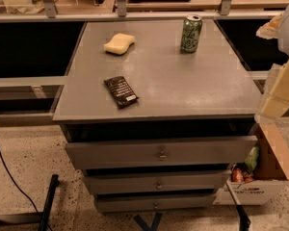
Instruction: Move green can near rxbar chocolate
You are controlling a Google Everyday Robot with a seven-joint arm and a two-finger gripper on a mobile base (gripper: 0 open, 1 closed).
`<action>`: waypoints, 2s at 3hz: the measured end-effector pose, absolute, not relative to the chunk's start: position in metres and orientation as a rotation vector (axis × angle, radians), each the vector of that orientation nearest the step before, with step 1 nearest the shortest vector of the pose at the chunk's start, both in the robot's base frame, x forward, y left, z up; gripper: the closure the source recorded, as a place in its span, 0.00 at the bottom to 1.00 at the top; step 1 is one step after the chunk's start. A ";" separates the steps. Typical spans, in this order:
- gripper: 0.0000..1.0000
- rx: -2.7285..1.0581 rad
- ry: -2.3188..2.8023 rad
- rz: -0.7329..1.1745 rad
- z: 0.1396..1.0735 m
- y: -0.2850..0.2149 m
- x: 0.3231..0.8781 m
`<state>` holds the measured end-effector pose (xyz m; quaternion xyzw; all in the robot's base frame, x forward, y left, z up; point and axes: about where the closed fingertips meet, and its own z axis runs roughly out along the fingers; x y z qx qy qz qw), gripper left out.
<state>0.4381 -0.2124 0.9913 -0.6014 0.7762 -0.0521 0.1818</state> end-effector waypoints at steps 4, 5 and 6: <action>0.00 -1.516 2.158 0.034 1.004 -0.217 0.550; 0.00 -1.361 2.061 0.095 1.030 -0.222 0.593; 0.00 -1.305 1.994 0.068 1.049 -0.220 0.612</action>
Offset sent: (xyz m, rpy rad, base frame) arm 0.0275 0.0056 0.0069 0.0863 -0.0208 -0.0227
